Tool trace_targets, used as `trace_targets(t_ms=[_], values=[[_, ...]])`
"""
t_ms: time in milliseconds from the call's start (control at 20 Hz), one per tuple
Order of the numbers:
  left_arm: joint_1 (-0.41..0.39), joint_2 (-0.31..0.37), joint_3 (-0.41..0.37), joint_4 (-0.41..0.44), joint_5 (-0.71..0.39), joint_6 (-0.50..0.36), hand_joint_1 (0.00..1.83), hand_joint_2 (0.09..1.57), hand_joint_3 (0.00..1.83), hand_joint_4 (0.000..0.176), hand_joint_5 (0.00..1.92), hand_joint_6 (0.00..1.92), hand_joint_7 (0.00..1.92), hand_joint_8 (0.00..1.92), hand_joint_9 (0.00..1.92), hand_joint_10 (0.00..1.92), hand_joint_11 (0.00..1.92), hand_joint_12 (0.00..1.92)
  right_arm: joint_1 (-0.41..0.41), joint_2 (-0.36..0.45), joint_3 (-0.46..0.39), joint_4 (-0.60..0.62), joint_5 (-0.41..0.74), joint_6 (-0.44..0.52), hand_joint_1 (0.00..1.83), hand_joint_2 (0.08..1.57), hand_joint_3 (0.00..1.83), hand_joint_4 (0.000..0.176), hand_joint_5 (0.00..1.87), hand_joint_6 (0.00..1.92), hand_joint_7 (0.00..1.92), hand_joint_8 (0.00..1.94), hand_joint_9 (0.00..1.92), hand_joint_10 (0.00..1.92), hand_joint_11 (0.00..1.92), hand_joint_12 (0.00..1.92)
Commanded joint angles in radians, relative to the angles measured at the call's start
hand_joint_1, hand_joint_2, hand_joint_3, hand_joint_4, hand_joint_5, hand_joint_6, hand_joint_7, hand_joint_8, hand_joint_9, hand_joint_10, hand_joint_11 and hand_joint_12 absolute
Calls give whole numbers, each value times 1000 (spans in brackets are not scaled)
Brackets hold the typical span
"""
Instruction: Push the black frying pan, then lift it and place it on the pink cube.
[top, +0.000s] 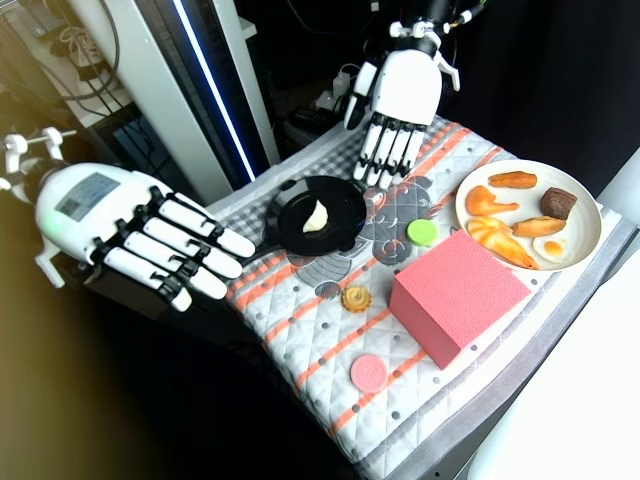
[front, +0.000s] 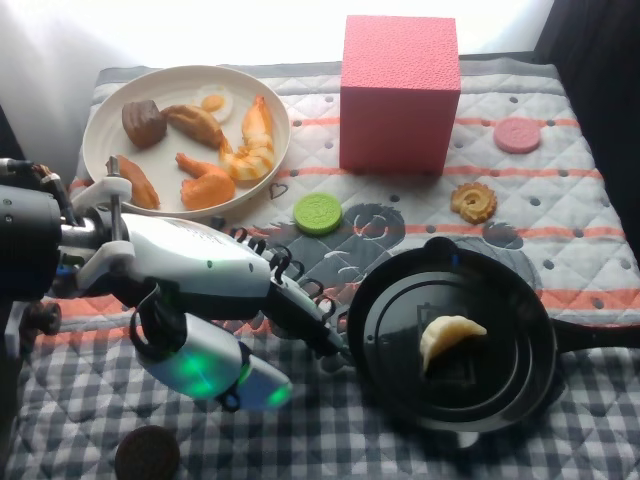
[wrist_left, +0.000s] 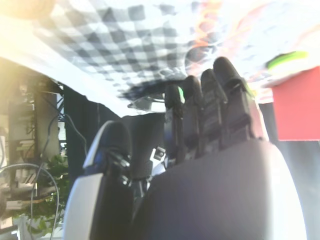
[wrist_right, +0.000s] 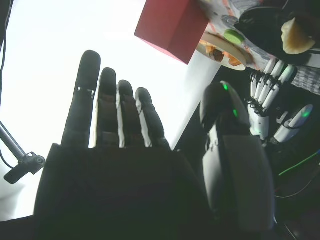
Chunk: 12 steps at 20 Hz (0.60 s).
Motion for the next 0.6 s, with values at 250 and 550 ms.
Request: trace_targets(t_ms=[250, 550], values=[[-9, -8, 1, -59, -14, 17, 364, 1339, 7, 0, 380, 20, 287, 7, 208, 60, 0, 492, 4, 0, 5, 10, 143, 7, 380, 1325, 3, 0, 0, 0, 30, 4, 0, 362, 0, 1423], [0, -27, 4, -111, -38, 57, 227, 1360, 8, 0, 186, 0, 109, 0, 71, 2, 0, 105, 4, 0, 4, 9, 149, 10, 389, 1329, 1, 0, 0, 0, 0, 0, 0, 305, 0, 1330]])
